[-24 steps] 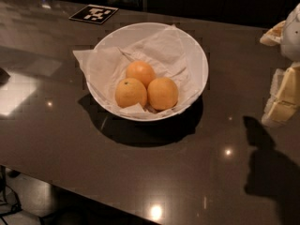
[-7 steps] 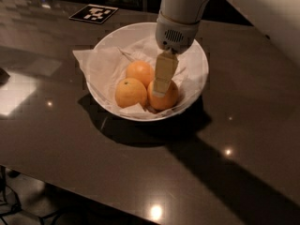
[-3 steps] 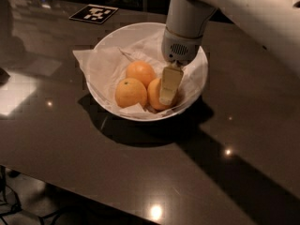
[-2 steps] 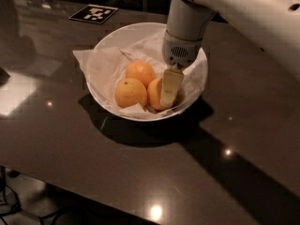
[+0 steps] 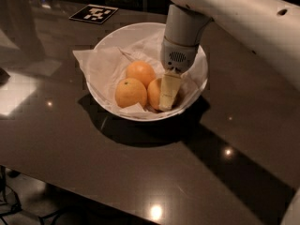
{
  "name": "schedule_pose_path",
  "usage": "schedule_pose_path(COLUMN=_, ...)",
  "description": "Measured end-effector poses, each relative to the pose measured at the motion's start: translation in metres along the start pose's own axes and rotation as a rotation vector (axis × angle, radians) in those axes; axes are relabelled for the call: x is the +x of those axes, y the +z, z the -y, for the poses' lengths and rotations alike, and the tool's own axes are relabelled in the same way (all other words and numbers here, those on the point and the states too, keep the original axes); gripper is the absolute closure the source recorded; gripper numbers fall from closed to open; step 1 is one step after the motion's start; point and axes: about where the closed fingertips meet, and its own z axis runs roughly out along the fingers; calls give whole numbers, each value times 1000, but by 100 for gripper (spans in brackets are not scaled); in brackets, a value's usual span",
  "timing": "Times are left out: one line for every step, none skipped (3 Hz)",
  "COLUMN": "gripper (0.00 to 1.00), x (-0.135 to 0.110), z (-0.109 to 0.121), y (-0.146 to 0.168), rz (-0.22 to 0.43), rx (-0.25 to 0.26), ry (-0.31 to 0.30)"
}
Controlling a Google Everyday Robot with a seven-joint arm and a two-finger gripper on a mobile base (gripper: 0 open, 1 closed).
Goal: Pick orange from white bowl
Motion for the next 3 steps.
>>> schedule_pose_path(gripper=49, x=-4, z=-5, y=4, rz=-7, rx=-19, ry=-52)
schedule_pose_path(gripper=88, x=-4, z=-9, y=-3, rz=21, rx=-4, ry=-73)
schedule_pose_path(gripper=100, x=-2, z=-25, y=-25, rz=102, rx=39, ry=-135)
